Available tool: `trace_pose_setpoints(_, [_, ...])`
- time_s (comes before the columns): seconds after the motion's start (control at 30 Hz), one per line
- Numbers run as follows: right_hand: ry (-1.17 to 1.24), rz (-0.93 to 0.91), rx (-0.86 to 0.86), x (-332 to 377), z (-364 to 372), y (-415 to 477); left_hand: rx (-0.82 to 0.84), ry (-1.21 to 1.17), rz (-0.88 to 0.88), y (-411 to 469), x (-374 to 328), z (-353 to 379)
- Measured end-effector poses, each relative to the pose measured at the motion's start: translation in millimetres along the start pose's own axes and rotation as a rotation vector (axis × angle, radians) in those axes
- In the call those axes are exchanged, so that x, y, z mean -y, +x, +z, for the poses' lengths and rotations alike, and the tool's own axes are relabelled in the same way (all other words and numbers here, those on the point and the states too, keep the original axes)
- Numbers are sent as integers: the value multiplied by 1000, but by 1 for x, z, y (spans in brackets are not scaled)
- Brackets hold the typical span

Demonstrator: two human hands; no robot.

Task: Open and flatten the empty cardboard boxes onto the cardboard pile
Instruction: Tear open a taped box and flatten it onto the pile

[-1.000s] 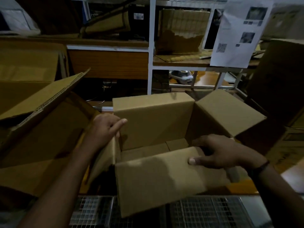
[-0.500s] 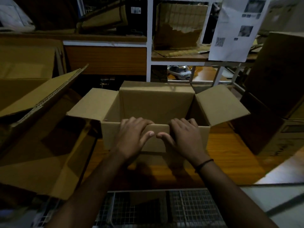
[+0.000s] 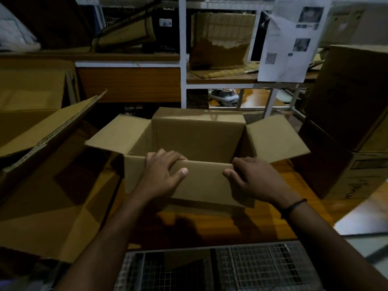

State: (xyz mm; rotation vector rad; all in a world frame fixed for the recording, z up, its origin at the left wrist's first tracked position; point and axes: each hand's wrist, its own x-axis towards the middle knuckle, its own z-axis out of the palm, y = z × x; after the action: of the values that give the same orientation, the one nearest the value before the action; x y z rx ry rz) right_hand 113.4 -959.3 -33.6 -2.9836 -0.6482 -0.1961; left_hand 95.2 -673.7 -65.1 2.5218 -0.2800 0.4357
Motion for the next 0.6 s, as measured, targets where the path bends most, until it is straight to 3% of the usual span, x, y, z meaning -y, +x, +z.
trace_pose_setpoints(0.17, [-52, -114, 84, -26, -19, -17, -37, -114, -86, 23, 12, -14])
trace_pose_setpoints(0.3, [147, -256, 128, -48, -19, -15, -53, -157, -132, 39, 24, -19])
trace_pose_setpoints(0.43, [288, -301, -100, -52, 4, -14, 9, -183, -124, 57, 44, -24])
trace_pose_setpoints(0.6, [274, -250, -583, -28, 48, -20, -11, -227, -107, 58, 26, -19])
